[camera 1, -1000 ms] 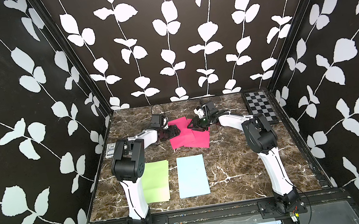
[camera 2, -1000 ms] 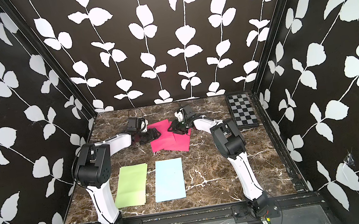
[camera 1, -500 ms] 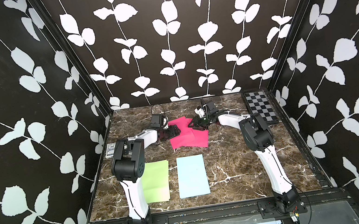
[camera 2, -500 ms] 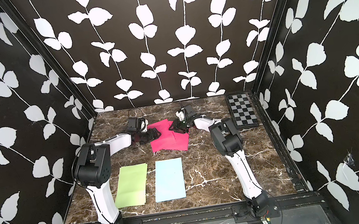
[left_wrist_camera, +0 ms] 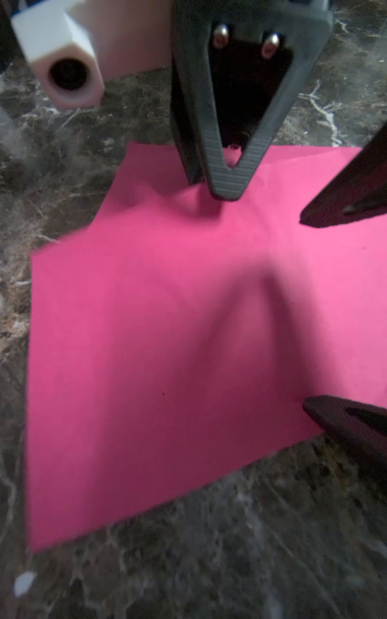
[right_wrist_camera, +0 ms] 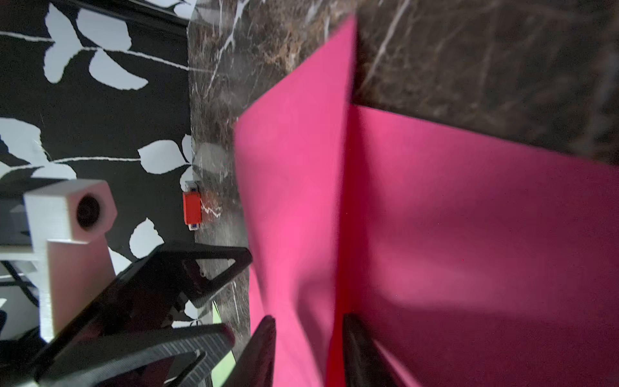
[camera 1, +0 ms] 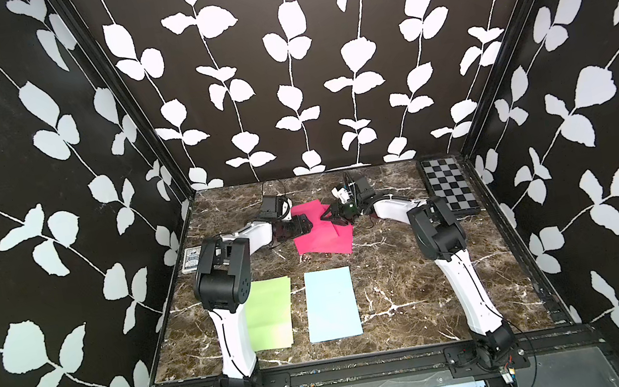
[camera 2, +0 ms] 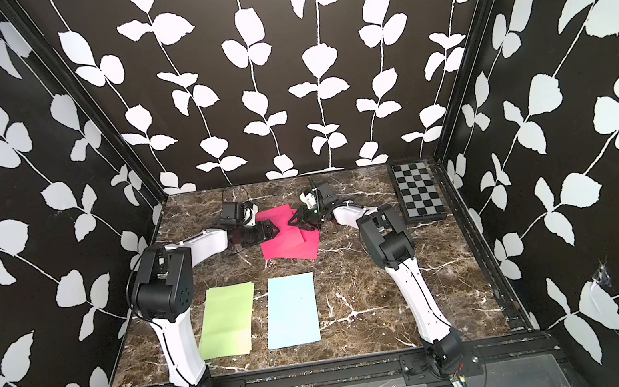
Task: Sort the scattered colored papers by color
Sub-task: Pick up the colored paper from the center of the board.
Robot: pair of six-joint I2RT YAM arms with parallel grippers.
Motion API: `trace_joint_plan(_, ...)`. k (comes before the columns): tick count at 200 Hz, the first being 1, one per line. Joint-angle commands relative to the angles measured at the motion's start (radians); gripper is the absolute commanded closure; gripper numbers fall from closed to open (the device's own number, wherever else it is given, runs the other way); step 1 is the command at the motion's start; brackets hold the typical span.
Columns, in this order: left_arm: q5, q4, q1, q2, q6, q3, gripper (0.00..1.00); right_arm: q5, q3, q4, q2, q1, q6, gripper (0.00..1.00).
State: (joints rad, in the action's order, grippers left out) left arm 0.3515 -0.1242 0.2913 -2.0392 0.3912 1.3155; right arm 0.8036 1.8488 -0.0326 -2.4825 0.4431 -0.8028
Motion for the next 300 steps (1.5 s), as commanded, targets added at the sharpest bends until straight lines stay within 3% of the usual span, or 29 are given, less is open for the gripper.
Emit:
trace_joint_plan(1,-0.012,-0.096,0.003,-0.045,-0.017,0.000,0.19,0.020,-0.008,0.005,-0.024,0.004,-0.006,0.69)
trace_joint_plan(30,-0.020,-0.100,0.004,-0.052,-0.020,0.005,0.18,0.011,-0.048,0.018,0.007,0.004,0.006,0.69)
trace_joint_plan(65,-0.029,-0.131,0.003,-0.066,-0.037,0.031,0.18,0.022,-0.037,0.001,-0.002,0.003,0.015,0.79)
trace_joint_plan(95,-0.039,-0.168,0.003,-0.077,-0.058,0.056,0.18,0.050,-0.030,0.007,-0.013,0.003,0.009,0.94)
trace_joint_plan(136,-0.045,-0.196,0.003,-0.097,-0.074,0.084,0.17,0.080,-0.105,0.050,0.038,0.003,-0.001,0.94)
trace_joint_plan(176,-0.042,-0.195,0.004,-0.108,-0.069,0.097,0.17,0.075,-0.185,0.059,0.101,0.004,0.017,0.88)
trace_joint_plan(240,-0.037,-0.204,0.004,-0.115,-0.077,0.104,0.16,0.094,-0.171,0.086,0.071,0.005,-0.005,0.88)
trace_joint_plan(256,-0.036,-0.204,0.004,-0.116,-0.078,0.104,0.16,0.104,-0.165,0.096,0.062,0.005,-0.014,0.90)
trace_joint_plan(272,-0.034,-0.203,0.004,-0.115,-0.078,0.106,0.16,0.110,-0.168,0.104,0.061,0.006,-0.018,1.00)
trace_joint_plan(300,-0.018,-0.189,0.004,-0.109,-0.080,0.106,0.15,0.111,-0.196,0.135,0.090,0.008,-0.014,1.00)
